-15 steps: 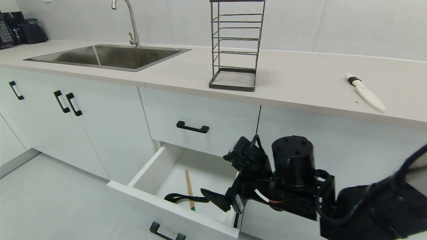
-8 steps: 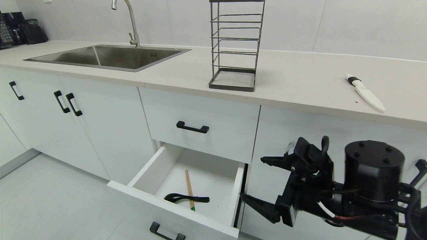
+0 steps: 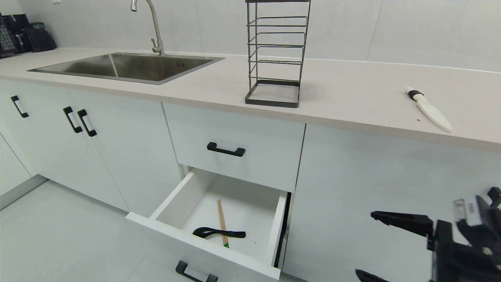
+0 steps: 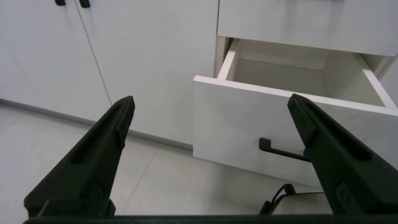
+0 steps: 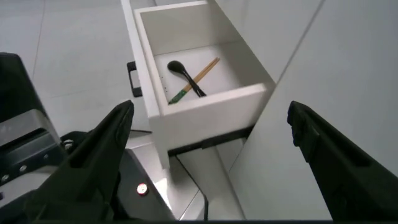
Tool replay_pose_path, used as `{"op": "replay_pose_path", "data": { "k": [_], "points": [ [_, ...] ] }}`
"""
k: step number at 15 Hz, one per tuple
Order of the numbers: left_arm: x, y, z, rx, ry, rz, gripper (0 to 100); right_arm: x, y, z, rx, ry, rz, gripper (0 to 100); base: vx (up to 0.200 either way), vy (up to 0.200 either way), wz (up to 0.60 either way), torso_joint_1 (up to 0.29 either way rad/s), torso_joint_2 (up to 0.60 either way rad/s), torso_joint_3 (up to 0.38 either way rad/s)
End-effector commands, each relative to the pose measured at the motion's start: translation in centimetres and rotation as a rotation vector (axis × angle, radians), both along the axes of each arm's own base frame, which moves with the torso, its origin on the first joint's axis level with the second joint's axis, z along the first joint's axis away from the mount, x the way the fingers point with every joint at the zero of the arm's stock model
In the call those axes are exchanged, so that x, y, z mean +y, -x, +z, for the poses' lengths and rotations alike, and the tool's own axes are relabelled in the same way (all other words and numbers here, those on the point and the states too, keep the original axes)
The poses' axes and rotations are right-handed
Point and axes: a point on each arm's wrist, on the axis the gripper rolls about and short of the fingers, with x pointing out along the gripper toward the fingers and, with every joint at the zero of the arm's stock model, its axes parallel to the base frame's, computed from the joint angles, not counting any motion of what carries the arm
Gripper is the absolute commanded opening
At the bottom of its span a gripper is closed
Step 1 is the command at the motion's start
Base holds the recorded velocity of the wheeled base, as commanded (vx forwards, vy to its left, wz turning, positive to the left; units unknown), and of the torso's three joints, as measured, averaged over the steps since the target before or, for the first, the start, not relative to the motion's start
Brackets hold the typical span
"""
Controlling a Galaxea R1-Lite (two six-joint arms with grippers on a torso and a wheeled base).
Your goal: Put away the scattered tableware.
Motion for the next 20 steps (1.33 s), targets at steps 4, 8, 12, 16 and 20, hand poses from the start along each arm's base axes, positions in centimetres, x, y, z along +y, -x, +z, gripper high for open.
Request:
{"op": "replay_pose_path", "data": {
  "k": [4,8,12,16,20],
  "points": [
    [0.0,0.0,0.0,0.001,0.000,0.000,100,-6.5,8.4,-0.5,-0.206,-0.156,-0.121,100,0.000,0.000,0.00,0.000,0.00,0.000],
    [0.0,0.0,0.0,0.001,0.000,0.000,100,-7.4,10.2,-0.5,-0.331,-0.199,-0.232,100,0.000,0.000,0.00,0.000,0.00,0.000],
    [0.0,0.0,0.0,0.001,0.000,0.001,100,-7.9,12.9,-1.4,-0.395,-0.392,-0.401,100,0.000,0.000,0.00,0.000,0.00,0.000],
    [0.0,0.0,0.0,0.001,0.000,0.000,100,-7.8,12.9,-1.7,-0.404,-0.399,-0.448,100,0.000,0.000,0.00,0.000,0.00,0.000],
    [0.0,0.0,0.0,0.001,0.000,0.001,100,-7.7,13.7,-2.9,-0.440,-0.376,-0.553,100,0.000,0.000,0.00,0.000,0.00,0.000]
  ]
}}
